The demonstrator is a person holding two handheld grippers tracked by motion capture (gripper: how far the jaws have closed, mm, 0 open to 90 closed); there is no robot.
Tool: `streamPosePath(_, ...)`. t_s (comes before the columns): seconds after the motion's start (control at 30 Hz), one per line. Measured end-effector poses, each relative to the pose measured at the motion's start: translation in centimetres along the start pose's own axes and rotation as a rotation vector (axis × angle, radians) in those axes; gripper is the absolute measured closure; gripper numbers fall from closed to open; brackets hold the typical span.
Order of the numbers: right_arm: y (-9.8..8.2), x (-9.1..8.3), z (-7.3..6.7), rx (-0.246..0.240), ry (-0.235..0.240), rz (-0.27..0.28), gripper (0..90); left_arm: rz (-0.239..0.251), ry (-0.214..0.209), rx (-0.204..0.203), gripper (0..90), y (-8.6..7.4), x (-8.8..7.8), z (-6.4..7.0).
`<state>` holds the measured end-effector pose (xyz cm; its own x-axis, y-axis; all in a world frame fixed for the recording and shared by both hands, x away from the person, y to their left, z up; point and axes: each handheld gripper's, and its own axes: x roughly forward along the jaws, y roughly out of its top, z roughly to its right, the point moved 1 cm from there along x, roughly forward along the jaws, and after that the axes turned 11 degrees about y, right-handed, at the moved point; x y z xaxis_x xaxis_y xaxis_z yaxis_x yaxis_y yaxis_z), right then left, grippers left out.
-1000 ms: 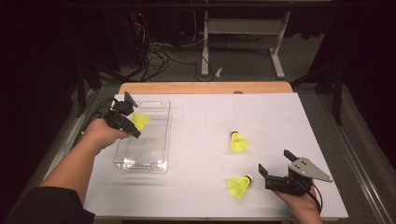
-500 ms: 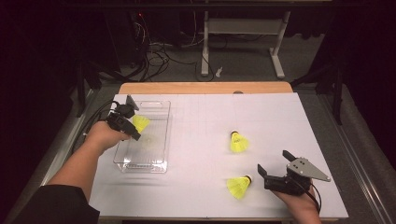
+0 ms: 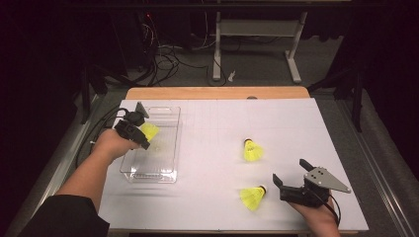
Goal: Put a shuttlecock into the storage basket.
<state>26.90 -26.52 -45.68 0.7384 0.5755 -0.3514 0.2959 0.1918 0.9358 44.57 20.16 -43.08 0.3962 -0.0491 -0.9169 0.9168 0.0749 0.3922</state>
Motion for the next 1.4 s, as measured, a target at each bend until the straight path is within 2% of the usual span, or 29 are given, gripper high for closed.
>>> streamPosePath(0.17, 0.0, 0.0, 0.0, 0.002, 0.000, 0.001, 0.5, -0.008, 0.007, -0.018, 63.5, 0.4, 0.5, -0.2)
streamPosePath(0.2, 0.0, 0.0, 0.0, 0.002, 0.000, 0.001, 0.5, 0.023, 0.017, -0.083, 63.5, 0.5, 0.9, 0.3)
streamPosePath(0.23, 0.0, 0.0, 0.0, 0.002, 0.000, 0.001, 0.4, 0.022, 0.012, -0.105, 63.5, 0.5, 1.1, 0.5)
streamPosePath(0.3, 0.0, 0.0, 0.1, 0.002, 0.000, 0.000, 0.4, 0.010, 0.013, -0.081, 63.5, 0.5, 1.2, 0.7)
streamPosePath(0.4, -0.1, 0.1, 0.1, 0.006, 0.000, -0.003, 0.4, 0.023, 0.008, -0.103, 63.5, 0.6, 1.3, 0.8)
streamPosePath(0.47, -0.1, 0.1, 0.0, 0.005, 0.000, -0.003, 0.4, 0.020, 0.008, -0.089, 63.5, 0.6, 1.4, 0.7)
streamPosePath(0.53, 0.0, 0.0, 0.0, 0.003, -0.001, 0.002, 0.4, -0.005, 0.006, -0.066, 63.5, 0.7, 1.3, 0.4)
streamPosePath(0.7, 0.0, 0.0, 0.2, 0.010, -0.002, 0.002, 0.4, -0.002, 0.009, -0.061, 63.4, 1.0, 1.3, 0.0)
streamPosePath(0.8, 0.0, 0.0, 0.1, 0.008, -0.002, 0.004, 0.4, 0.000, 0.007, -0.081, 63.3, 1.1, 1.3, 0.0)
streamPosePath(0.9, 0.0, 0.0, 0.1, 0.007, -0.001, 0.003, 0.4, 0.002, 0.033, -0.058, 63.3, 0.5, 1.5, 0.5)
streamPosePath(1.0, 0.0, 0.0, 0.1, 0.008, -0.001, 0.004, 0.4, 0.012, 0.039, -0.078, 63.3, 0.4, 1.6, 0.9)
streamPosePath(1.1, 0.1, 0.0, 0.0, 0.001, 0.001, 0.003, 0.4, 0.008, 0.053, -0.051, 63.2, 0.4, 1.6, 0.9)
streamPosePath(1.13, 0.1, 0.0, 0.0, 0.001, 0.001, 0.003, 0.4, 0.008, 0.053, -0.051, 63.1, 0.4, 1.6, 0.9)
streamPosePath(1.17, 0.0, 0.1, 0.0, 0.002, 0.002, -0.001, 0.5, 0.032, 0.047, -0.084, 63.0, 0.4, 1.7, 1.1)
streamPosePath(1.27, 0.0, 0.1, 0.0, 0.004, 0.001, -0.004, 0.5, 0.018, 0.047, -0.070, 63.0, 0.4, 1.6, 0.9)
streamPosePath(1.4, 0.1, 0.0, 0.0, 0.000, 0.000, 0.001, 0.5, 0.036, 0.057, -0.079, 63.0, 0.3, 1.8, 1.2)
